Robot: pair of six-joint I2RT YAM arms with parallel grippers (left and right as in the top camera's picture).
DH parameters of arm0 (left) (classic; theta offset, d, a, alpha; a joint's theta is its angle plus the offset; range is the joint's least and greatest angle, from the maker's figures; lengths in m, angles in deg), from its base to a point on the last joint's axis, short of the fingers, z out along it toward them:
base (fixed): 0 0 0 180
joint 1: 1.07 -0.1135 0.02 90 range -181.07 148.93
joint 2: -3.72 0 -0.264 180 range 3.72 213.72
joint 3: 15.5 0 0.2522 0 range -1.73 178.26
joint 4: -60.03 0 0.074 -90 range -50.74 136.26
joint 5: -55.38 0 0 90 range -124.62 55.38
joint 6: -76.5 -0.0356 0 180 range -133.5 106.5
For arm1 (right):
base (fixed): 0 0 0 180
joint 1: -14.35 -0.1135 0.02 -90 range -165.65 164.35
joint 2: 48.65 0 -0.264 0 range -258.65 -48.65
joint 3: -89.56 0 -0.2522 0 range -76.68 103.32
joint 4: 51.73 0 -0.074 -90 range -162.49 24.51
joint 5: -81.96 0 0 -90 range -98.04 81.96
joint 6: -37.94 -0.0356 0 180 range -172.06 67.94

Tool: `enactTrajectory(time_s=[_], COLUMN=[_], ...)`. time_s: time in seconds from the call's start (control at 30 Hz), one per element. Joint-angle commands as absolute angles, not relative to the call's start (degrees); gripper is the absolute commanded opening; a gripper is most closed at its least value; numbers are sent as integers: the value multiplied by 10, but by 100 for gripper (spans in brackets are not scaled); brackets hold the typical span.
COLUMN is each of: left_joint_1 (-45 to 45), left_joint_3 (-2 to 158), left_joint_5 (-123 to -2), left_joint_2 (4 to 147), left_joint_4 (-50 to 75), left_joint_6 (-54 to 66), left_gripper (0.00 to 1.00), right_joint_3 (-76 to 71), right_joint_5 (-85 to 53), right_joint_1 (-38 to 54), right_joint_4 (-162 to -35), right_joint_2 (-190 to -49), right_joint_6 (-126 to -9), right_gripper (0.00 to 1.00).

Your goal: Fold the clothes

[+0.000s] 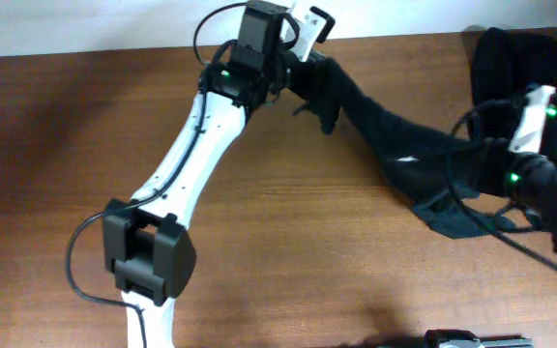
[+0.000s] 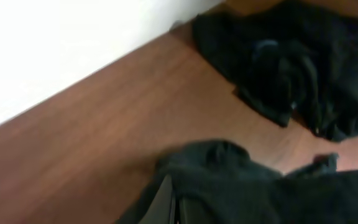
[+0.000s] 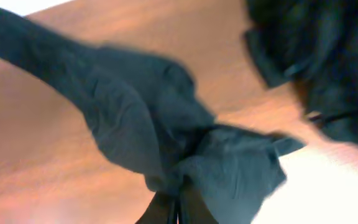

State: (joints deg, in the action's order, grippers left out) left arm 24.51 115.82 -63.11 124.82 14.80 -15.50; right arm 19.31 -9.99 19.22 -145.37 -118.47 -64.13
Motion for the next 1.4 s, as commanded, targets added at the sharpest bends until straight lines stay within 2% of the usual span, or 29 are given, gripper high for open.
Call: enactTrajectory(time_s=[0.0, 0.2, 0.53, 0.6, 0.63, 0.7, 0.77, 0.83, 0.9, 1.07, 1.17, 1.23, 1.27, 1.33, 1.37], left_joint_1=[220, 208, 209, 209, 209, 209, 209, 209, 209, 209, 209, 209, 209, 210, 212], left_joint_3=[1167, 1167, 1166, 1166, 1166, 1166, 1166, 1166, 1166, 1167, 1167, 1167, 1167, 1167, 1167], left_joint_5=[-609, -535, -396, -375, -368, -356, -345, -341, -342, -359, -399, -453, -481, -518, -525], left_joint_2=[1216, 1217, 1217, 1217, 1217, 1217, 1217, 1217, 1217, 1194, 1167, 1150, 1144, 1139, 1139], left_joint_4=[111, 34, -65, -81, -88, -101, -110, -117, -119, -99, -100, -118, -131, -166, -187], left_joint_6=[-171, -199, -226, -227, -226, -227, -226, -226, -225, -183, -156, -150, -144, -128, -110], left_gripper=[0, 1, 2, 12, 20, 29, 29, 30, 30, 30, 23, 23, 19, 2, 1], right_joint_3=[158, 64, -114, -142, -152, -166, -173, -173, -173, -163, -142, -133, -129, -126, -126], right_joint_5=[-188, -217, -235, -235, -235, -235, -235, -237, -237, -213, -179, -174, -174, -174, -175], right_joint_1=[194, 135, -59, -97, -113, -142, -171, -197, -219, -232, -206, -176, -153, -107, -82], right_joint_4=[-1456, -1422, -1242, -1205, -1191, -1166, -1144, -1126, -1109, -1066, -1069, -1076, -1085, -1109, -1121], right_joint_2=[-1193, -1194, -1197, -1203, -1207, -1219, -1237, -1256, -1273, -1268, -1241, -1221, -1211, -1200, -1198], right_joint_6=[-650, -650, -737, -753, -757, -765, -766, -766, -765, -744, -744, -744, -743, -743, -735], right_gripper=[4, 4, 4, 4, 7, 32, 36, 48, 54, 64, 65, 72, 73, 72, 70])
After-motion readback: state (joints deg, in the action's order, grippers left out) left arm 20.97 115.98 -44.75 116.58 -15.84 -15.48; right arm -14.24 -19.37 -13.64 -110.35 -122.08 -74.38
